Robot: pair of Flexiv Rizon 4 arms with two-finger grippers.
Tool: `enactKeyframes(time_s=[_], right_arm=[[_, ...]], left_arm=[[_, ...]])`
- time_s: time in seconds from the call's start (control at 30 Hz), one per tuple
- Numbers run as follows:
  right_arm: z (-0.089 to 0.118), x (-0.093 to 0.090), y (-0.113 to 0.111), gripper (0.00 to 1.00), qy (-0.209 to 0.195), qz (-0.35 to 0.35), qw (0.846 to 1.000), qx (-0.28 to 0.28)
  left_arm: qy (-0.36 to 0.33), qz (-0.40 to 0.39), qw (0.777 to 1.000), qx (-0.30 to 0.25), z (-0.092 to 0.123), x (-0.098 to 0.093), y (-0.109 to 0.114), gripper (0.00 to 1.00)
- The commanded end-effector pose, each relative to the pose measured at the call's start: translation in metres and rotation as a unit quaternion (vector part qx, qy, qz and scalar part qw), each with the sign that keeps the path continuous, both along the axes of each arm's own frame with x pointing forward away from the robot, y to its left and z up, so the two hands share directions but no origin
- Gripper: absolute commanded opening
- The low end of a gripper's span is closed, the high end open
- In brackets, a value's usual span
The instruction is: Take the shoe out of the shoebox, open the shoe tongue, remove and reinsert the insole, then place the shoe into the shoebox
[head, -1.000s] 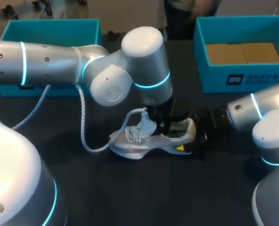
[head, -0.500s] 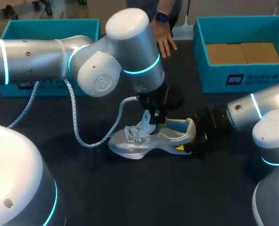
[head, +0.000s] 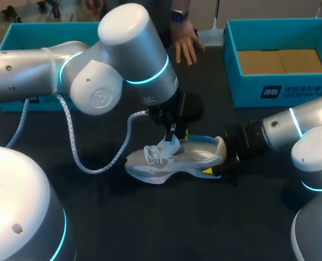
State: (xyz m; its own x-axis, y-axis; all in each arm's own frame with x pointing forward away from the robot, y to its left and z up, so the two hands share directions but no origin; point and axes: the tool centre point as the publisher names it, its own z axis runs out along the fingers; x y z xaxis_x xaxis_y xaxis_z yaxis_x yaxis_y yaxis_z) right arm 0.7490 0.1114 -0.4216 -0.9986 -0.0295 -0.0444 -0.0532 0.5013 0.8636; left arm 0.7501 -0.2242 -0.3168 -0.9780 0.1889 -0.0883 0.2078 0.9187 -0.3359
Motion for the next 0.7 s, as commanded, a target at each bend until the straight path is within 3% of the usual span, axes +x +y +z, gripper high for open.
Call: enactKeyframes(time_s=[0.03, 0.57, 0.6, 0.63, 0.7], right_arm=[[-0.003, 0.000, 0.002, 0.00, 0.000, -0.001, 1.000, -0.002], [-0.003, 0.000, 0.002, 0.00, 0.000, -0.001, 1.000, -0.002], [-0.003, 0.000, 0.002, 0.00, 0.000, -0.001, 1.000, -0.002], [-0.003, 0.000, 0.002, 0.00, 0.000, -0.001, 1.000, -0.002], [-0.003, 0.000, 0.002, 0.00, 0.000, -0.001, 1.000, -0.002]], left_arm=[[0.002, -0.005, 1.000, -0.005, 0.000, -0.002, -0.006, 0.00], [0.038, -0.020, 0.999, -0.020, 0.006, 0.002, -0.052, 0.00], [0.036, -0.020, 0.999, -0.022, 0.006, 0.001, -0.052, 0.02], [0.034, -0.023, 0.999, -0.009, 0.005, 0.000, -0.050, 0.23], [0.031, -0.024, 0.999, -0.005, 0.006, -0.001, -0.047, 0.31]])
